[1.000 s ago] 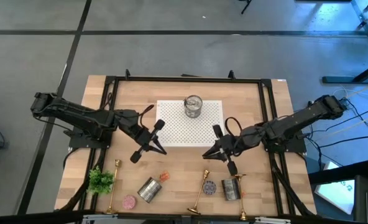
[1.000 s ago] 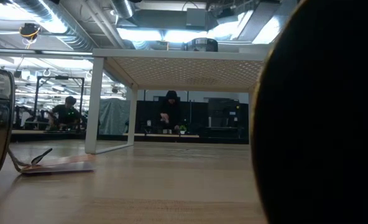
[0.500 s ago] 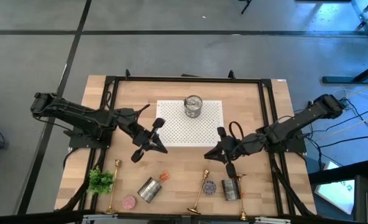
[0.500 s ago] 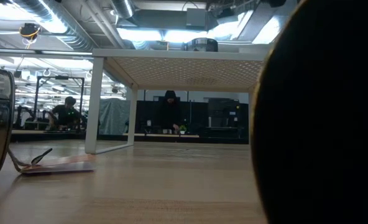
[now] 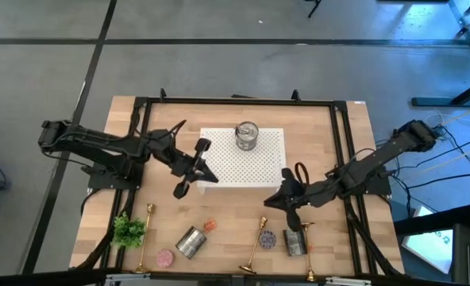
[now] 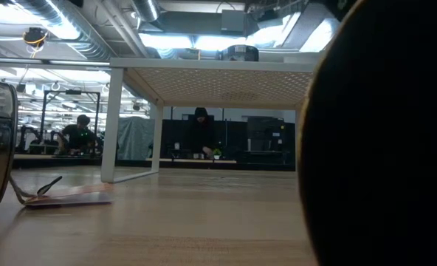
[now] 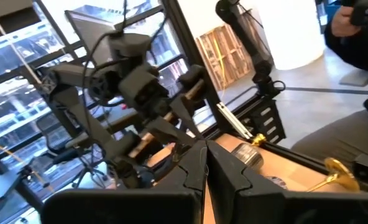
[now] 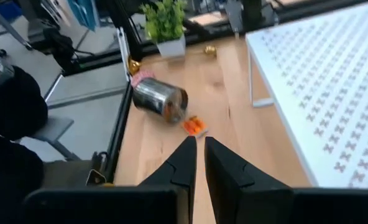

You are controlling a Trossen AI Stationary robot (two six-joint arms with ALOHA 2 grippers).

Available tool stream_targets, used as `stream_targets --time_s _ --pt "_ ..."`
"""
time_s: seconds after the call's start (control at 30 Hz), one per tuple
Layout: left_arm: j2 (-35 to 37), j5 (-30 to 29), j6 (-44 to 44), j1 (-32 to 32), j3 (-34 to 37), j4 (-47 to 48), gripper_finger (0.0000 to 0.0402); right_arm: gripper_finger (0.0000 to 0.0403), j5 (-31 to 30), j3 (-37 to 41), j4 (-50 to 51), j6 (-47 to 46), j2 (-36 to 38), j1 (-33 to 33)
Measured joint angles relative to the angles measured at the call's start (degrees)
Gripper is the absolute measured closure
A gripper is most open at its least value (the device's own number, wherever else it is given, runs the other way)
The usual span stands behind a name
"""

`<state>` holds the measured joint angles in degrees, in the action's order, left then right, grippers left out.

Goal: Pick & Place candle stick holders
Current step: Put the small black scented candle on the shelf

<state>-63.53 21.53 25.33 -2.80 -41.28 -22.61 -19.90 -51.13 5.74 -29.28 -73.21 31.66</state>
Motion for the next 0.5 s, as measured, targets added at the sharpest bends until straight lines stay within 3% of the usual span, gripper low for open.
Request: stream_targets --time_s 0.27,0.5 --pt "0.0 0.0 0.5 1.8 0.0 0.0 0.0396 0.0368 0.9 0.0 5.0 -1.9 -1.5 0.0" --pt "-0.3 0.0 0.2 1.8 0.0 0.0 0.0396 0.0368 6.4 0.0 7.4 -4.7 -4.3 0.0"
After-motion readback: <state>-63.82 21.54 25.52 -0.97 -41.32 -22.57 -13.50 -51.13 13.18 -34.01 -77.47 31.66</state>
